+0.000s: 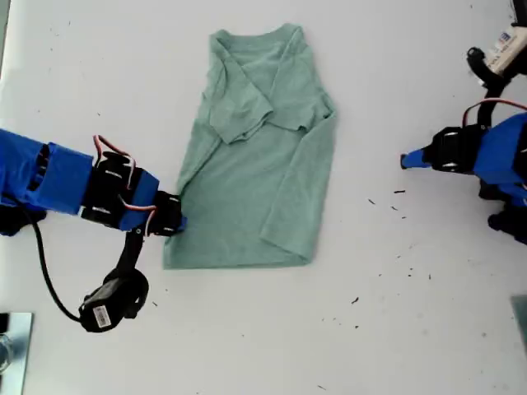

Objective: Fold t shirt

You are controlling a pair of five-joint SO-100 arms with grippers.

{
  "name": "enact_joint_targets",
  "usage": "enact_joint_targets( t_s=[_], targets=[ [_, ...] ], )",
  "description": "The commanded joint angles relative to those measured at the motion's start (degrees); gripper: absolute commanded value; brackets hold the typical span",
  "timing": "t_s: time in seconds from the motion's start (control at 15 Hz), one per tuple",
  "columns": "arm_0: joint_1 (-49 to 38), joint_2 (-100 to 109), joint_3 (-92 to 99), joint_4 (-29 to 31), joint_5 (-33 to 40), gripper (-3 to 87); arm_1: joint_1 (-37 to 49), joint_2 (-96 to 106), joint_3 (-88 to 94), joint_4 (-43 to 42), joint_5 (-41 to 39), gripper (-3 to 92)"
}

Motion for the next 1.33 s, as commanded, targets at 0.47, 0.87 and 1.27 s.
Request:
enact_joint_targets(
  t_s=[0.47, 0.87, 1.27],
  targets=[
    [-4.48, 16.26, -14.41, 1.76, 4.22, -0.2, -0.7, 0.44, 3.34, -1.49, 1.41, 2.1],
    [-5.89, -37.79, -62.75, -1.67, 21.53, 21.6, -2.11, 0.44, 3.25, -1.49, 3.08, 2.1],
    [-10.55, 0.44, -45.26, 17.23, 18.46, 25.0, -3.43, 0.44, 3.25, -1.23, 3.69, 4.7]
  ],
)
